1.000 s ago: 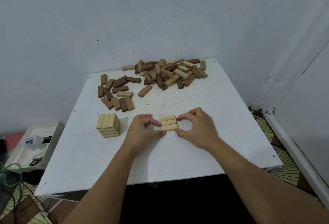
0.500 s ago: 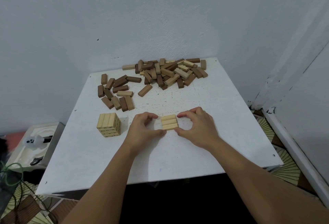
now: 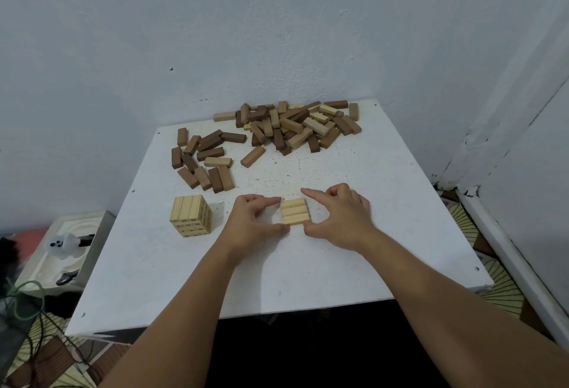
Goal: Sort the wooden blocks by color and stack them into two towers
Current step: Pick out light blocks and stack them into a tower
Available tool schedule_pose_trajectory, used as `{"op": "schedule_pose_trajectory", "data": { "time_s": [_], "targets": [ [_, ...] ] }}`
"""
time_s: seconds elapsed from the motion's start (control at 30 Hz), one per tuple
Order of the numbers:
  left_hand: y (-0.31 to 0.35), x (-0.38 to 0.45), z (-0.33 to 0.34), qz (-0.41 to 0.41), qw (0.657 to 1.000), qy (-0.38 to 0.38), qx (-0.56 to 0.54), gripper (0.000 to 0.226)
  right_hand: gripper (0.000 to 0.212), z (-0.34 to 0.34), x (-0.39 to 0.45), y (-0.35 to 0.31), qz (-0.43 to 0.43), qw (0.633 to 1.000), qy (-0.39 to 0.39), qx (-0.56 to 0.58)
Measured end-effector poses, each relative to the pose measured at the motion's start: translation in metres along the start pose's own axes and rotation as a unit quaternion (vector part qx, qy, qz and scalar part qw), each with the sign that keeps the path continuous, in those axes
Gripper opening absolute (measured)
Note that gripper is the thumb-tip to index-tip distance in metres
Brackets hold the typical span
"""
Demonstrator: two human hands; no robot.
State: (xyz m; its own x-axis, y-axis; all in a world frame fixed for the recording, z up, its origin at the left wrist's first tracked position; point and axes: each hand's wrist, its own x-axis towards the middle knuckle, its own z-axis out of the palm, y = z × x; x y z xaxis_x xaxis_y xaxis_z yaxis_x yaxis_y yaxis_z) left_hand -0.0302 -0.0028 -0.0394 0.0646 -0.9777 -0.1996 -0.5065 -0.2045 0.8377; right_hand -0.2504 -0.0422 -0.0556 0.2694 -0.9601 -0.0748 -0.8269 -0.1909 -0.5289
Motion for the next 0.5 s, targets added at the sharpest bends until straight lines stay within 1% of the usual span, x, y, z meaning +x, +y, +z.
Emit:
{"op": "schedule_pose_trajectory", "data": {
  "time_s": [0.13,0.27,0.37,0.5],
  "targets": [
    [0.001,0.003,0.000,-0.003,1.000,-0.003,0.008,0.060,0.062,-0.002,0.002,0.000,0.000,1.000,-0.005,0.010],
    [0.004,0.003,0.001,0.012,0.999,0.004,0.038,0.057,0.059,0.002,-0.001,0.001,-0.011,1.000,0.023,0.012],
    [0.011,0.006,-0.002,0.043,0.994,-0.007,0.096,0.055,0.058,0.005,-0.007,0.004,-0.031,0.998,0.056,0.019],
    [0.018,0.010,-0.005,0.096,0.975,-0.024,0.198,0.052,0.061,0.005,-0.012,0.005,-0.050,0.996,0.065,0.029]
  ]
}}
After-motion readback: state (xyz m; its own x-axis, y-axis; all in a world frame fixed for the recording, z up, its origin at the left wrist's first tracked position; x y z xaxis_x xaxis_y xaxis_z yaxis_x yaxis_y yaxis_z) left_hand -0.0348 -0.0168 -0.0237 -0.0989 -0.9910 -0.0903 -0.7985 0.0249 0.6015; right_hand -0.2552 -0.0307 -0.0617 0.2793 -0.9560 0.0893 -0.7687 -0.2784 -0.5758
